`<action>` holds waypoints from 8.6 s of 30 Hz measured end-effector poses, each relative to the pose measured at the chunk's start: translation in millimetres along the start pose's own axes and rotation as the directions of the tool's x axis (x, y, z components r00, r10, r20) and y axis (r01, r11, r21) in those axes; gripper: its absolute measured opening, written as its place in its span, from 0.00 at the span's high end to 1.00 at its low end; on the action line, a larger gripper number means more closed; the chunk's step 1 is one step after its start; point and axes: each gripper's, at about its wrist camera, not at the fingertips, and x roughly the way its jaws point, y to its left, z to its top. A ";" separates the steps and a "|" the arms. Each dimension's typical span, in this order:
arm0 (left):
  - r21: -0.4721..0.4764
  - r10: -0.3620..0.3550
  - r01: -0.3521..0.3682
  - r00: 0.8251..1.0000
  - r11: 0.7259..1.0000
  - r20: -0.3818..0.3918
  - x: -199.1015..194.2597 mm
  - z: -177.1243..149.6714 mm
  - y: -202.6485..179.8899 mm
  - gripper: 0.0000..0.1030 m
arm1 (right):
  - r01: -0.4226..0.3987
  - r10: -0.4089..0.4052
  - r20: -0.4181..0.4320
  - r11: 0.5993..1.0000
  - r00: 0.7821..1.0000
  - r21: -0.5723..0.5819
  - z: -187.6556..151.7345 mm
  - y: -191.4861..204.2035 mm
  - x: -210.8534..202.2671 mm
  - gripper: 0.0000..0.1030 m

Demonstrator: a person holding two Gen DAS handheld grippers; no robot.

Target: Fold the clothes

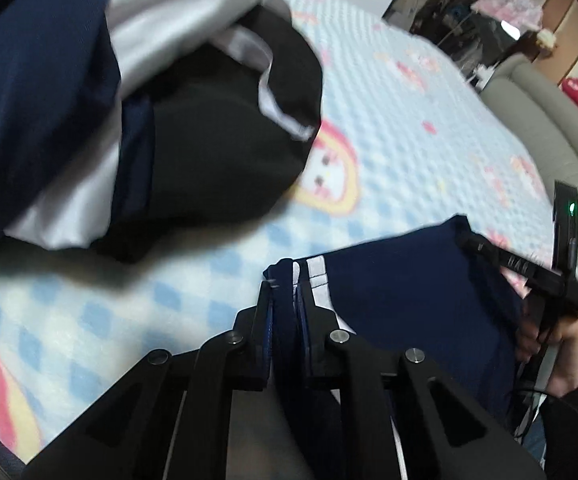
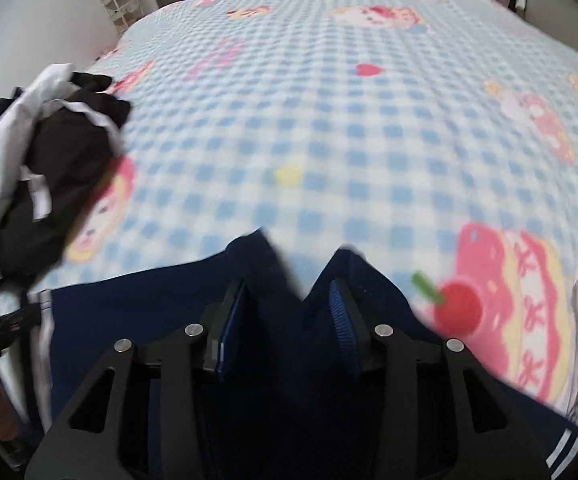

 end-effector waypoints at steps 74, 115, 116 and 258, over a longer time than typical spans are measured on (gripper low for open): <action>0.306 -0.064 0.128 0.975 0.943 -0.212 -60.3 -126.5 -92.0 0.78 | 0.058 -0.082 0.056 0.936 0.995 0.347 -241.7 -68.3 -175.8 0.53; 0.200 -0.029 0.067 0.982 0.978 -0.187 -42.1 -106.5 -75.2 0.70 | -0.176 0.151 0.092 0.890 0.984 0.422 -255.3 -90.8 -171.2 0.51; 0.194 0.016 0.027 0.977 0.981 -0.214 -35.6 -109.3 -70.9 0.70 | -0.211 0.193 0.086 0.873 0.977 0.439 -255.9 -91.6 -164.8 0.52; -0.102 -0.175 0.161 0.972 0.982 -0.154 -64.1 -122.7 -5.8 0.63 | -0.294 0.300 -0.059 0.951 0.952 0.094 -160.0 27.2 -86.5 0.48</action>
